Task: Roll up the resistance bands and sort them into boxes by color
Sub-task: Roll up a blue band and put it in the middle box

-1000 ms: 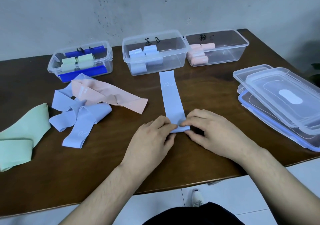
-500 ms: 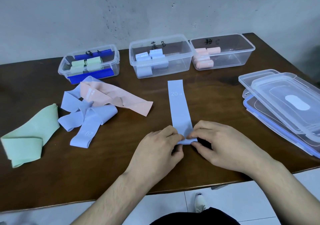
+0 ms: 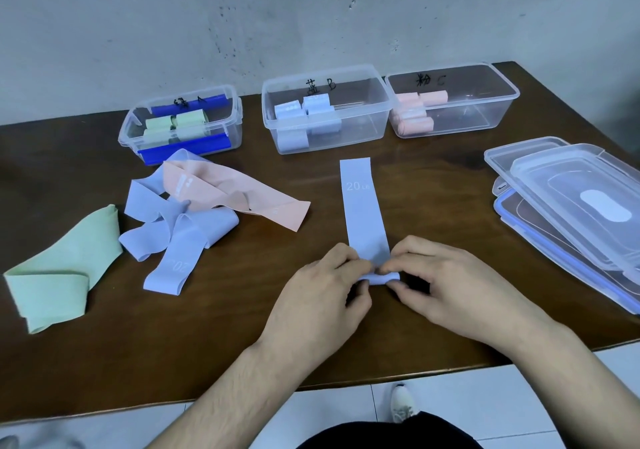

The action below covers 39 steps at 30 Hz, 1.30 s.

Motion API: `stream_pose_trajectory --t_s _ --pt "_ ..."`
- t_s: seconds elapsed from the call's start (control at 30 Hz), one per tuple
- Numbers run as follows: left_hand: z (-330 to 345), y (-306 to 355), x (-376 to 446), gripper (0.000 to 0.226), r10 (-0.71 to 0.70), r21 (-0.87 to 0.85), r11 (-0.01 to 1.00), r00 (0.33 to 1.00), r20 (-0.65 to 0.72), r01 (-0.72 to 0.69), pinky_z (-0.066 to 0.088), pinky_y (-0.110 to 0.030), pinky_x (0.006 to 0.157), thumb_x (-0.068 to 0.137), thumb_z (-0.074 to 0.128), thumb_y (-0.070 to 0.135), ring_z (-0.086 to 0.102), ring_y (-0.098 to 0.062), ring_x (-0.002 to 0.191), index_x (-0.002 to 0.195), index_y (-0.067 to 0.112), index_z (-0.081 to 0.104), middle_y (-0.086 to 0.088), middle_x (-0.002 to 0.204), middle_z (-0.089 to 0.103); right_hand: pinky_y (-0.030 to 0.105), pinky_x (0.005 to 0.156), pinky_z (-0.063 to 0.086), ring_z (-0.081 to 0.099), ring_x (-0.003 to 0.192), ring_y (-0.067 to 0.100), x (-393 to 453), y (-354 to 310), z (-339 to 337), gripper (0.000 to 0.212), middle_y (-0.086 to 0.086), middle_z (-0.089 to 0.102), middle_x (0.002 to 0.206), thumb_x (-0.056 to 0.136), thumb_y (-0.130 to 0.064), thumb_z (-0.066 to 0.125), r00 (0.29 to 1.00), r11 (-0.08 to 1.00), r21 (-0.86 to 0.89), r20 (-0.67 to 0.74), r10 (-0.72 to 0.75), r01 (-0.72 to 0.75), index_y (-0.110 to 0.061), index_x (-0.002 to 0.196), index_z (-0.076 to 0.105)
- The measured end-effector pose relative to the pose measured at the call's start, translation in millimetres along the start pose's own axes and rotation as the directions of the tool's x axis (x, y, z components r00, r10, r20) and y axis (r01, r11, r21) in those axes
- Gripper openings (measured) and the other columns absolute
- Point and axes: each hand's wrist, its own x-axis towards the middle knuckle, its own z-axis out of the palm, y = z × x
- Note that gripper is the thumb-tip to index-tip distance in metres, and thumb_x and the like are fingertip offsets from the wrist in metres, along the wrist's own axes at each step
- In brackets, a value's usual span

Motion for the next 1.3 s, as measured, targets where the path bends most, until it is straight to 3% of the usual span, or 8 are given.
stream_pose_trajectory --t_s 0.2,0.37,0.57,1.0,1.2,1.3 --pt "2 -6 3 0.013 0.030 0.032 0.999 0.999 -0.035 -0.029 0.052 -0.025 0.058 0.086 0.071 0.021 0.055 -0.010 0.061 0.099 0.021 0.071 0.009 0.098 0.062 0.015 0.070 0.044 0.055 0.088 0.002 8 3 -5 0.022 -0.024 0.053 0.104 0.095 -0.035 0.059 0.998 0.999 0.043 0.055 0.028 -0.031 -0.034 0.115 0.070" --pt "0 -7 5 0.016 -0.009 0.031 0.999 1.000 -0.016 0.009 0.042 -0.013 0.058 0.090 0.068 0.027 0.044 -0.004 0.059 0.104 0.023 0.073 0.012 0.101 0.060 0.011 0.067 0.041 0.054 0.089 -0.001 9 4 -5 0.028 -0.026 0.050 0.104 0.093 -0.041 0.055 0.999 0.999 0.037 0.029 0.021 -0.022 -0.036 0.116 0.070" --pt "1 -7 7 0.022 -0.053 0.040 0.998 0.998 -0.020 0.054 0.029 -0.004 0.057 0.092 0.064 0.032 0.043 -0.005 0.058 0.109 0.023 0.074 0.015 0.104 0.057 0.008 0.064 0.037 0.049 0.077 -0.009 10 5 -4 0.026 -0.024 0.052 0.106 0.088 -0.040 0.059 0.999 0.999 0.027 0.040 0.024 -0.025 -0.034 0.111 0.069" --pt "-4 -10 14 0.017 -0.064 0.005 0.998 0.998 0.005 0.064 0.038 -0.004 0.060 0.088 0.071 0.024 0.045 -0.002 0.064 0.105 0.024 0.073 0.014 0.105 0.061 0.007 0.070 0.037 0.049 0.087 -0.011 27 13 -12 0.030 -0.025 0.050 0.112 0.098 -0.040 0.054 0.990 1.000 0.012 0.136 0.027 -0.029 -0.038 0.127 0.064" --pt "-5 -12 22 0.022 -0.114 -0.006 0.993 0.993 0.034 0.115 0.042 -0.009 0.064 0.094 0.061 0.029 0.051 -0.004 0.071 0.113 0.026 0.071 0.018 0.110 0.057 0.008 0.066 0.034 0.048 0.080 -0.011 25 13 -7 0.026 -0.025 0.050 0.111 0.093 -0.037 0.062 0.997 0.999 0.031 0.070 0.013 -0.015 -0.037 0.119 0.065" --pt "-3 -13 23 0.024 -0.132 -0.015 0.991 0.991 0.037 0.132 0.037 -0.007 0.063 0.096 0.059 0.031 0.051 -0.004 0.070 0.116 0.026 0.070 0.019 0.111 0.056 0.010 0.066 0.037 0.052 0.080 -0.002 26 15 -4 0.021 -0.023 0.054 0.108 0.091 -0.031 0.066 0.998 1.000 0.025 0.062 0.010 -0.011 -0.035 0.112 0.066"
